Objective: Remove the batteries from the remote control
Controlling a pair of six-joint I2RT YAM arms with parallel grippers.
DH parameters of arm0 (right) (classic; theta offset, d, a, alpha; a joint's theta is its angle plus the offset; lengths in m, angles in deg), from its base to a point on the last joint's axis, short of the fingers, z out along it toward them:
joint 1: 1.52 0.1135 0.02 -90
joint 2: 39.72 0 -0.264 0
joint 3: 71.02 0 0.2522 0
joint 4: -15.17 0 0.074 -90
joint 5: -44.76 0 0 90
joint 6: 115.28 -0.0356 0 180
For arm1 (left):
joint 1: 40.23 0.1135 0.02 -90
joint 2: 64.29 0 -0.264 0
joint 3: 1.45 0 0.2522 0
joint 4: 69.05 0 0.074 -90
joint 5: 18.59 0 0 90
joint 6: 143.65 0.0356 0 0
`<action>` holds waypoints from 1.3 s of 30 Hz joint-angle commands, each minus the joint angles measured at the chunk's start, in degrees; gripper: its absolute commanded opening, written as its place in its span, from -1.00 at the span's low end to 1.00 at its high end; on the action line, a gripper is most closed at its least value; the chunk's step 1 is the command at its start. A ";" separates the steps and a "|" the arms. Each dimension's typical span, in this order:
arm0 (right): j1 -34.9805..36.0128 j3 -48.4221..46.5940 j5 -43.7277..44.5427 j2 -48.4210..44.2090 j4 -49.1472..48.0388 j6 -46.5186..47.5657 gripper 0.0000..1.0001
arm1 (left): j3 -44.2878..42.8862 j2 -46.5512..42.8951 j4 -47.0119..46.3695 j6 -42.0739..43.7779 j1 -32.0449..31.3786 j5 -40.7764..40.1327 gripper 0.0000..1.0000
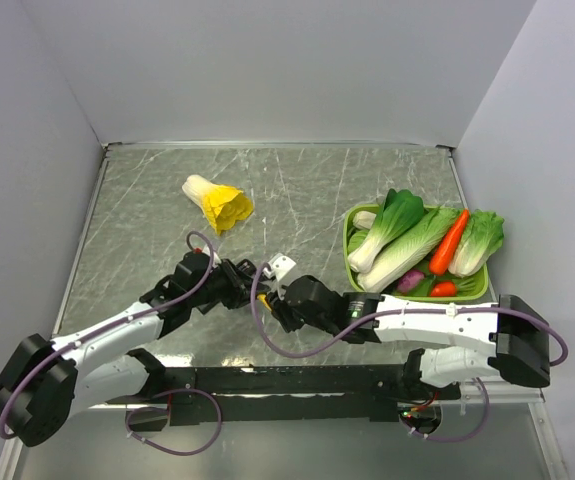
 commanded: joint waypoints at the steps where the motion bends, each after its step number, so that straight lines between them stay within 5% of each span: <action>1: 2.07 0.52 6.19 -1.61 -4.64 2.20 -0.10 | 0.39 -1.21 -0.52 -5.16 0.06 -0.49 -0.98; 7: 2.77 -0.26 6.89 -1.35 -4.38 2.28 -0.18 | 5.84 -1.04 -10.53 -11.83 0.06 2.32 -0.98; 19: 3.21 3.16 4.87 -1.52 -7.10 1.05 -0.01 | 5.67 -2.70 -9.13 -12.63 0.15 1.62 -0.98; 25: 3.22 3.25 5.31 -2.66 -8.42 0.97 -0.27 | 6.72 -2.79 -11.06 -13.68 0.06 2.15 -0.98; 26: 3.22 3.34 5.49 -2.75 -8.77 0.97 -0.58 | 6.90 -2.53 -11.24 -13.68 0.06 2.32 -0.98; 28: 3.22 3.69 5.49 -3.63 -9.65 1.05 -0.87 | 6.64 -1.92 -11.77 -12.99 0.06 3.37 -0.98; 32: 3.04 4.22 4.70 -6.09 -10.62 0.53 -1.00 | 2.00 -1.47 -1.45 -6.84 0.15 0.94 0.47; 35: 0.85 0.20 5.05 -5.83 -0.80 -1.05 -1.00 | -2.56 -3.49 8.57 -0.43 0.85 -4.85 0.68; 39: -5.03 -3.51 -0.30 -5.57 8.97 -0.62 -1.00 | -10.66 -4.72 24.77 8.89 4.36 -13.13 0.71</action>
